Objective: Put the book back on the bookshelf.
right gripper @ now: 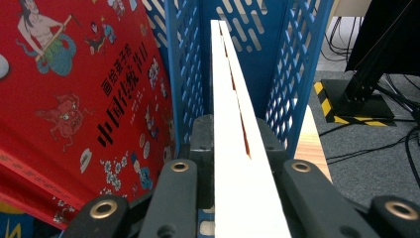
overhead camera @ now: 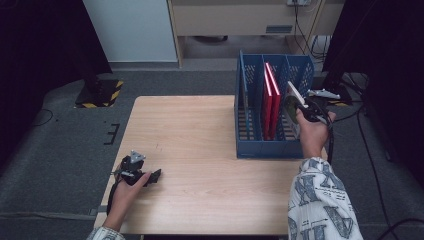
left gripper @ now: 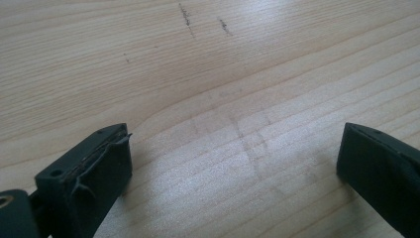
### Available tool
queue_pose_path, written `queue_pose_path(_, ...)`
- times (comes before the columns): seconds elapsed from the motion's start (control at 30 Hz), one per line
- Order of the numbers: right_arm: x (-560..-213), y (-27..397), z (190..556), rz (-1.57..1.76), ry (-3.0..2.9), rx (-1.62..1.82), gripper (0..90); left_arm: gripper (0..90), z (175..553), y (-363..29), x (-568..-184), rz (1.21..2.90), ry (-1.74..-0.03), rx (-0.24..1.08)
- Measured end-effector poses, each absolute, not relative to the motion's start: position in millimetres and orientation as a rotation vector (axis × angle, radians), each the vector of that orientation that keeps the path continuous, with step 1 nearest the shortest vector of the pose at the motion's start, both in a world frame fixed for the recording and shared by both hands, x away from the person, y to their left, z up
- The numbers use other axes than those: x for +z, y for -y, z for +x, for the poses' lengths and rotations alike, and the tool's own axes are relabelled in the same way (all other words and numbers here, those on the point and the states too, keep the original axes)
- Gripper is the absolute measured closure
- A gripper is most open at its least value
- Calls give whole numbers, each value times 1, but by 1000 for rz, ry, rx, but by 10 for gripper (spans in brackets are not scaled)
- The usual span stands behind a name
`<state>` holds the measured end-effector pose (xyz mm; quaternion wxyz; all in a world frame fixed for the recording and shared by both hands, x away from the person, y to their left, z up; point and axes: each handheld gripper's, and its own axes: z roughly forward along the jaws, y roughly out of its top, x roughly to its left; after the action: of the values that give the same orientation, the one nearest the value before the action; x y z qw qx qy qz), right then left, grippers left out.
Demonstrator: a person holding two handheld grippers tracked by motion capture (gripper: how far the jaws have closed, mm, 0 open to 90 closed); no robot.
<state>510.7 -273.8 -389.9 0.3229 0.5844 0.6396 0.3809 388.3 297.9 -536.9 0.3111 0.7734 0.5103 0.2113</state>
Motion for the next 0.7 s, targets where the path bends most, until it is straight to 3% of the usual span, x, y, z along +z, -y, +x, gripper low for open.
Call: queue_pose_path(0.7, -402, 276, 515, 1579, -1695, 957, 760, 0, 388, -298, -537, 2045, -1341, 555)
